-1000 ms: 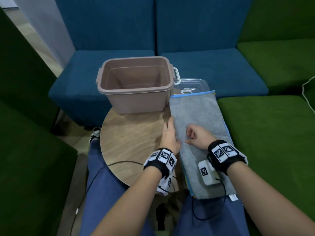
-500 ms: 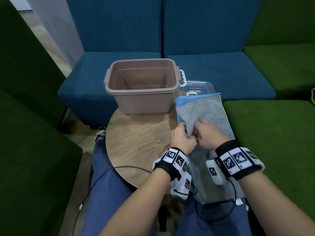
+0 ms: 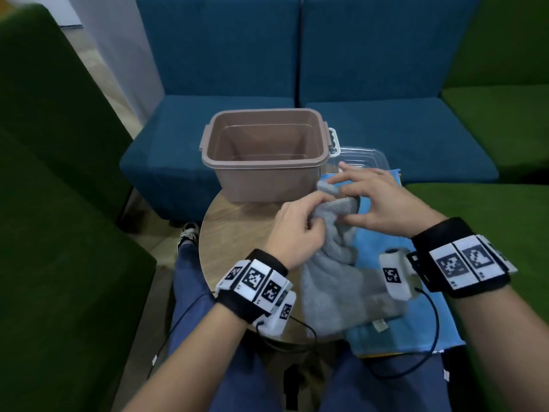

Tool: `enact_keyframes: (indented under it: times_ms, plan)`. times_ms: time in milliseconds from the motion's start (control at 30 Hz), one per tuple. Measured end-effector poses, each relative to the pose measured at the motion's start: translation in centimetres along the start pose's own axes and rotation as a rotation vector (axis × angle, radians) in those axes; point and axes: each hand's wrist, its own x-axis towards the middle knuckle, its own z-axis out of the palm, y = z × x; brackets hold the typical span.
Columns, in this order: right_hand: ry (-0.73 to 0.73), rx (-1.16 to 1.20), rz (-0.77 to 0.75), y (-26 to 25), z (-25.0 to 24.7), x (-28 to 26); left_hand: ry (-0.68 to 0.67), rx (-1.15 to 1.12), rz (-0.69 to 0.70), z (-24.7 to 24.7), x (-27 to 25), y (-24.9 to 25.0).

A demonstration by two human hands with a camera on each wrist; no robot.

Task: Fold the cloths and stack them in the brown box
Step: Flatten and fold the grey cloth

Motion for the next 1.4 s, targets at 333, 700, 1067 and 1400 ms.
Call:
enact_keyframes:
  times_ms: [333,700,1067,1400]
  plan:
    - [0.592,0.030,0.156,-0.8,-0.1,0.4,-0.255,0.245,-0.088,-4.6,-2.0,-5.1]
    - [1.019,0.231,0.354,-0.3,-0.3,0.3,0.292,0.334,-0.253,-12.7,-2.9,-8.0]
    - [0.881,0.079,0.400,0.5,1.5,-2.7,0.555,0.362,-0.186,-15.1,-3.1,-7.4]
    - [0.279,-0.001,0.579,4.0,10.0,-0.9,0.011,0.609,-0.335,-7.7,0.2,-12.2]
